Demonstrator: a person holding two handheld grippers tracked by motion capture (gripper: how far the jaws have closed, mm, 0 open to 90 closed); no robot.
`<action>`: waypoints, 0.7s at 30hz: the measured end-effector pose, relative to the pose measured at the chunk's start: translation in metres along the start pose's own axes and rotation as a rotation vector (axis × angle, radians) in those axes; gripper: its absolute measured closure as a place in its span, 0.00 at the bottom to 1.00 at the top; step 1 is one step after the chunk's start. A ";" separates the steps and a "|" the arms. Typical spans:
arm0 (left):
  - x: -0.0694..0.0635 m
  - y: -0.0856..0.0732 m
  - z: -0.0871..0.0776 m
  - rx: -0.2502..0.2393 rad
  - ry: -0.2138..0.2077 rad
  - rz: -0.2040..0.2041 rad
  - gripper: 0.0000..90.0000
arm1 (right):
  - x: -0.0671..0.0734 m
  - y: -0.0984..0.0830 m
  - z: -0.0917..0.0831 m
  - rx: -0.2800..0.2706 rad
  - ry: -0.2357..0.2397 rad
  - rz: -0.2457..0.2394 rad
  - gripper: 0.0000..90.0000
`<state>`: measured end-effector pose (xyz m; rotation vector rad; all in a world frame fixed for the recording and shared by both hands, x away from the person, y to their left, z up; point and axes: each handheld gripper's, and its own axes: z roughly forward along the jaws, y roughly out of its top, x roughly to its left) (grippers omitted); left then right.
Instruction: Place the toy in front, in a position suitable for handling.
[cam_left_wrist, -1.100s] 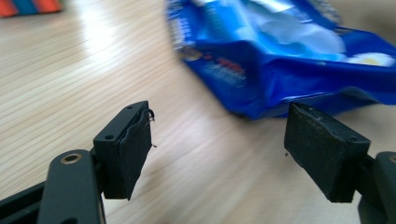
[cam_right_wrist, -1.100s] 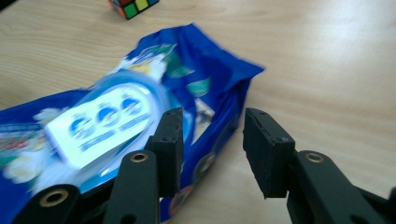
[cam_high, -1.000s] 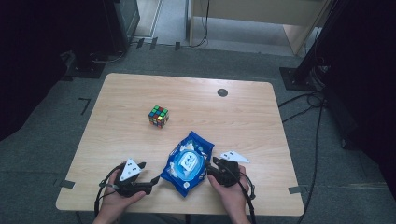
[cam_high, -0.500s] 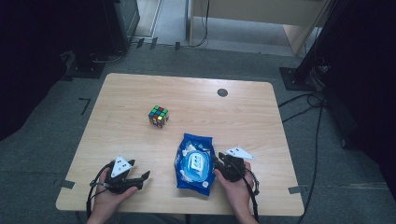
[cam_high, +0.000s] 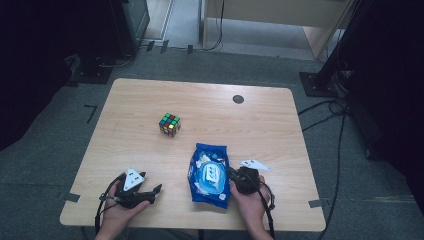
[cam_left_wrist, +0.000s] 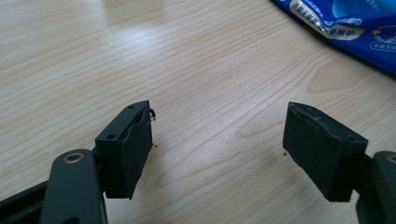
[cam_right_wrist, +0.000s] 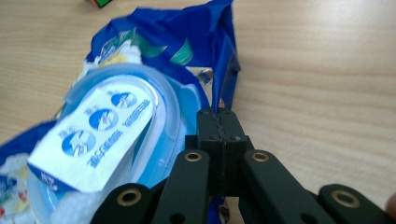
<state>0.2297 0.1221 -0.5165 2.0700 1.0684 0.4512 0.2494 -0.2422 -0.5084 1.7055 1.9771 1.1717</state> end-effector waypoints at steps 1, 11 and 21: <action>0.000 0.000 0.000 -0.001 -0.001 0.000 0.27 | -0.001 0.003 0.000 -0.008 0.004 0.000 1.00; 0.000 0.000 0.000 0.002 -0.003 -0.002 0.27 | -0.036 0.041 0.004 -0.075 -0.105 0.000 1.00; 0.000 0.000 0.001 0.005 -0.003 -0.004 0.27 | -0.080 0.056 0.015 -0.077 -0.217 0.028 1.00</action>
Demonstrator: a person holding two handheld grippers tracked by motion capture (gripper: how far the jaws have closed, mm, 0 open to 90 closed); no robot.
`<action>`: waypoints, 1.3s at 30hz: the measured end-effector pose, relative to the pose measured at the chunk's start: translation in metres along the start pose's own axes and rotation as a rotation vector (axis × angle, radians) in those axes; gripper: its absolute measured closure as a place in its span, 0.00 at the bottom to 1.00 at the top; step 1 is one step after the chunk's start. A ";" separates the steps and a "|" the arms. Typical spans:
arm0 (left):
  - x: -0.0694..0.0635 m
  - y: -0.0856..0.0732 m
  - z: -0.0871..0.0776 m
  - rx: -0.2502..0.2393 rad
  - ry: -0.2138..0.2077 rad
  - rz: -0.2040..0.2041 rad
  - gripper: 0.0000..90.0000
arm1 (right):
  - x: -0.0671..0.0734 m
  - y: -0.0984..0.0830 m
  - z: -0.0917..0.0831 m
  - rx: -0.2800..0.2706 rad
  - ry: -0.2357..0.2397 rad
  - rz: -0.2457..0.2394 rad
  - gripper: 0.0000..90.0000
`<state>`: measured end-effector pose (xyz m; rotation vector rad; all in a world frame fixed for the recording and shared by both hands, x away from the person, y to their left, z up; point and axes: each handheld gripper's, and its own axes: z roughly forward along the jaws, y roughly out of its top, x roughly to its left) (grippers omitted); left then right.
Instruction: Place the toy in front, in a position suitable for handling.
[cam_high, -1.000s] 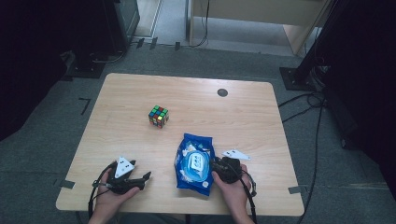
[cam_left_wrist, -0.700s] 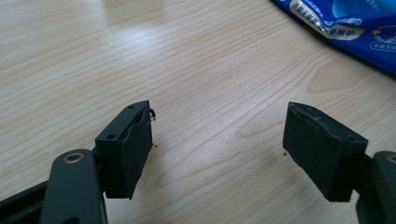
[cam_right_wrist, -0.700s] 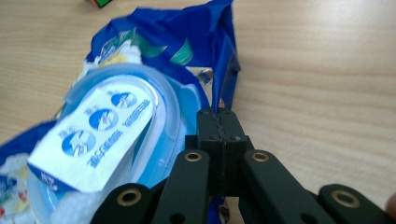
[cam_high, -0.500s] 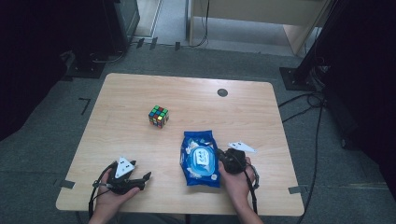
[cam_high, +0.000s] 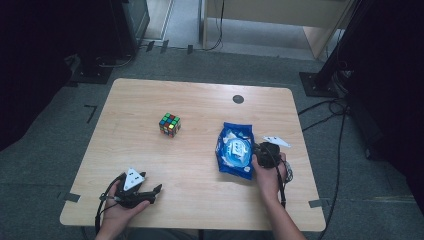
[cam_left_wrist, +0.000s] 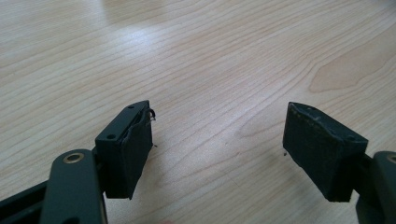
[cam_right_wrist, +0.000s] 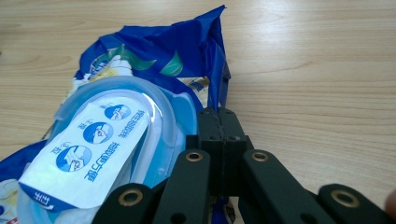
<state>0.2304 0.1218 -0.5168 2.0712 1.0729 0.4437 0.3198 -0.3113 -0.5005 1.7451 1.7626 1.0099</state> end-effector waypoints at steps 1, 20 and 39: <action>0.000 0.000 0.000 0.001 0.000 -0.001 0.27 | -0.001 0.000 0.001 0.000 -0.002 0.004 1.00; 0.005 0.011 -0.004 -0.026 0.017 -0.044 0.24 | -0.003 -0.004 -0.048 -0.020 0.128 -0.098 0.16; 0.033 0.057 0.034 -0.074 0.082 -0.122 0.17 | -0.046 -0.068 -0.066 0.097 -0.005 -0.122 0.00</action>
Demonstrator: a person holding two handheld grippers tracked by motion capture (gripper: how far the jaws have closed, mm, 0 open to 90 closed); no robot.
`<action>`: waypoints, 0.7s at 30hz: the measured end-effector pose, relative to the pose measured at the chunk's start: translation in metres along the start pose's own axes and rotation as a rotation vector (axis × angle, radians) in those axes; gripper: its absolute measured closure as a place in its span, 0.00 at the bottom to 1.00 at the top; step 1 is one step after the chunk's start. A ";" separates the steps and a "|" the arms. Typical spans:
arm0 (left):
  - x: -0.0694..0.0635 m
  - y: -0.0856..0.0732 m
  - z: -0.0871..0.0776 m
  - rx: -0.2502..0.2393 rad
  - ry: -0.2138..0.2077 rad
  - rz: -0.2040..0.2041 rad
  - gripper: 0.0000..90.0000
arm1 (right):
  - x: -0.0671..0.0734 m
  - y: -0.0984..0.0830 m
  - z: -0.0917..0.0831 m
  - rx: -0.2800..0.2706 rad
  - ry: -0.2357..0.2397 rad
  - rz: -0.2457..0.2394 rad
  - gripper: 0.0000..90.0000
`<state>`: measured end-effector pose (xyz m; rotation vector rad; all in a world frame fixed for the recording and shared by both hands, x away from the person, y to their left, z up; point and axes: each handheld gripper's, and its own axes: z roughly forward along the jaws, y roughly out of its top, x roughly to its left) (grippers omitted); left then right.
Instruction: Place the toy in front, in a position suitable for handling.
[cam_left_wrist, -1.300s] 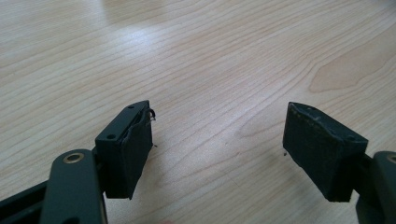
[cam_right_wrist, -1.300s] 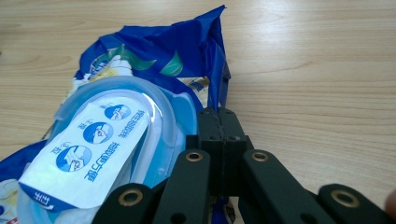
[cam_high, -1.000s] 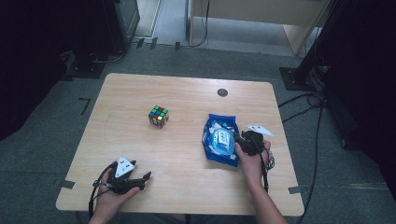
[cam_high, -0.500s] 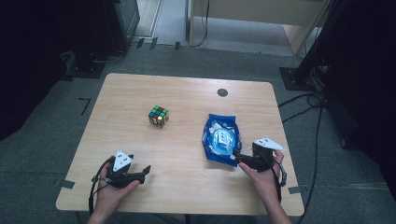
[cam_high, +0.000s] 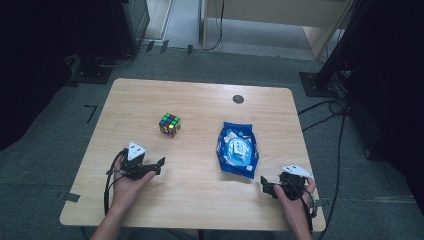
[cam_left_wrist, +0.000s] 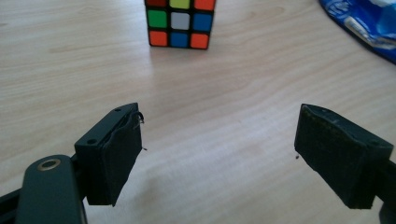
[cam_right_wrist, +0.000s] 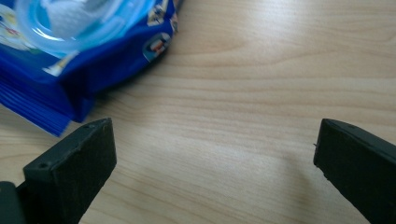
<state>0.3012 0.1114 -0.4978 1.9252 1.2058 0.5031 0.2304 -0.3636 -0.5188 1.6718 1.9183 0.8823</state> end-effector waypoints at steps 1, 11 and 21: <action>0.001 0.002 0.003 -0.001 0.005 -0.007 0.17 | 0.000 0.000 0.000 0.000 0.000 0.000 0.00; 0.007 0.024 0.032 -0.023 0.041 -0.009 0.17 | -0.001 -0.005 0.004 0.014 -0.042 -0.028 0.00; 0.005 0.049 0.073 -0.008 0.062 0.002 0.17 | 0.001 -0.006 0.005 0.007 -0.045 -0.027 0.00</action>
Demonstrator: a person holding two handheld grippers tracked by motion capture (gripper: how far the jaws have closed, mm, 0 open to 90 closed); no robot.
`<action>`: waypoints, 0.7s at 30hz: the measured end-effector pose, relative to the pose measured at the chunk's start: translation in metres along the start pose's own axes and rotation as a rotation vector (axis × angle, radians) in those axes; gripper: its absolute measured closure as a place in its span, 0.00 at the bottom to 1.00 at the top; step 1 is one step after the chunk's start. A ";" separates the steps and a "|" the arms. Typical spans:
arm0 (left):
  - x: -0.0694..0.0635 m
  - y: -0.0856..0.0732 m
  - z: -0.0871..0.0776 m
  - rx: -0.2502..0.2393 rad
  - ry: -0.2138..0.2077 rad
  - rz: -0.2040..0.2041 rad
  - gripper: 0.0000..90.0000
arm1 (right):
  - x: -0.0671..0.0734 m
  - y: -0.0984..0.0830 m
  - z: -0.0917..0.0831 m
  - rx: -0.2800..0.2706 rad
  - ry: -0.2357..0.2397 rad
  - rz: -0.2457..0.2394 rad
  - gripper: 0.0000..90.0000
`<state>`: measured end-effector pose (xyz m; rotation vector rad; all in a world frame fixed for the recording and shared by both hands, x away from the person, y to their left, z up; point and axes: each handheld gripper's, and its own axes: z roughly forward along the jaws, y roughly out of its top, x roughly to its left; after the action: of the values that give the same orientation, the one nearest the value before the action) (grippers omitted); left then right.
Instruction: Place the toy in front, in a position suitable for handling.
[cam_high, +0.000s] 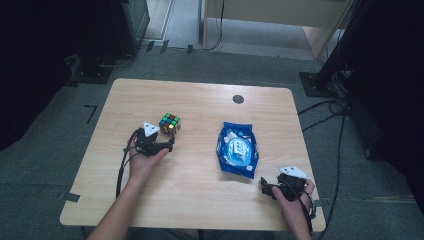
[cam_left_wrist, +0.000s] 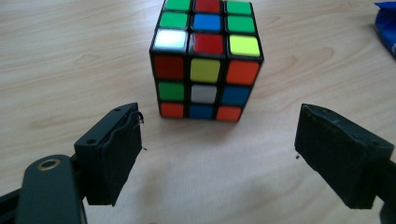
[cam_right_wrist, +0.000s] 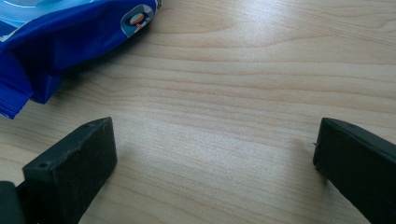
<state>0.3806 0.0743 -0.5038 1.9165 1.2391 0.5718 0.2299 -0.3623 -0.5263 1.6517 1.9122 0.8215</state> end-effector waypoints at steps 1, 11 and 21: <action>-0.001 0.003 0.004 -0.001 -0.001 0.003 0.17 | 0.000 0.000 0.000 -0.001 0.000 -0.002 0.00; 0.000 0.020 0.036 0.038 0.046 0.015 0.18 | 0.000 0.000 0.000 0.000 0.003 -0.005 0.00; -0.006 0.026 0.037 0.014 0.050 0.070 0.38 | 0.000 0.000 0.000 -0.001 0.004 -0.008 0.00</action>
<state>0.4188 0.0497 -0.5051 1.9737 1.2142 0.6528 0.2304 -0.3619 -0.5264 1.6424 1.9195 0.8236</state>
